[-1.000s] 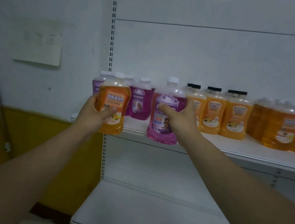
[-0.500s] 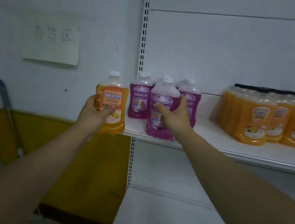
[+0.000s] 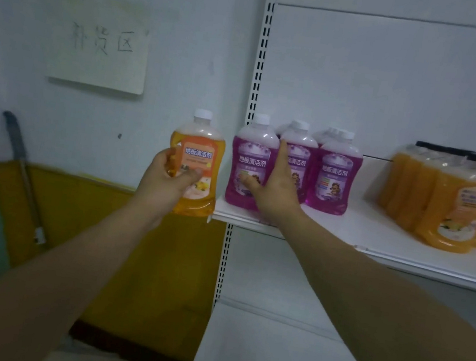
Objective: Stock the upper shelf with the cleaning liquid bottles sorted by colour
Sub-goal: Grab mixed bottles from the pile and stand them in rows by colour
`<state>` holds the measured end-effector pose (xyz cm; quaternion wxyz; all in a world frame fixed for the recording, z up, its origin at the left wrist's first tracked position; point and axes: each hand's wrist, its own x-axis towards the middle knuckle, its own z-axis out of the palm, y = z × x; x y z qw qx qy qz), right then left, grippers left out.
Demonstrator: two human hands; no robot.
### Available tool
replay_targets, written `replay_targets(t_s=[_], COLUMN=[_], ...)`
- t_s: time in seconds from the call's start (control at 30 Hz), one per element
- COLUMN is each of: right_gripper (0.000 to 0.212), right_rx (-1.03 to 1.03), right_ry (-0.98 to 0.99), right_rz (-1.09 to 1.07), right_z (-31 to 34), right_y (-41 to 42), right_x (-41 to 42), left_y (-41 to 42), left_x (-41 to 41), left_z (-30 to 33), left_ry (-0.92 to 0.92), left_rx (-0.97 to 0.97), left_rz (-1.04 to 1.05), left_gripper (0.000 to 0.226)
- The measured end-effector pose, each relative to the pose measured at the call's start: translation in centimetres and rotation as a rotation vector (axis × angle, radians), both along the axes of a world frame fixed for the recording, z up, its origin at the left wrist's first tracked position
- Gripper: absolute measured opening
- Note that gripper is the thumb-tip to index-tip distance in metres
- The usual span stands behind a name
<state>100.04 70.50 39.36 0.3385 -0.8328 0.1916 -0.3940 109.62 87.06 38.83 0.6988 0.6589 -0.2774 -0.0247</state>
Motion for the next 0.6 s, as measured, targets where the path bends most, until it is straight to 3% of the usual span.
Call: replay_targets(t_s=[0.5, 0.6], right_gripper=[0.09, 0.075], right_rx=[0.03, 0.012], right_ry=[0.081, 0.096], right_rz=[-0.058, -0.04], right_z=[-0.6, -0.4], right_y=[-0.8, -0.5], right_x=[1.7, -0.2], left_y=[0.1, -0.1], left_x=[-1.0, -1.6], left_z=[0.2, 0.7], left_ry=[-0.043, -0.07], left_rx=[0.005, -0.013], left_rz=[-0.068, -0.092], left_gripper=[0.057, 0.057])
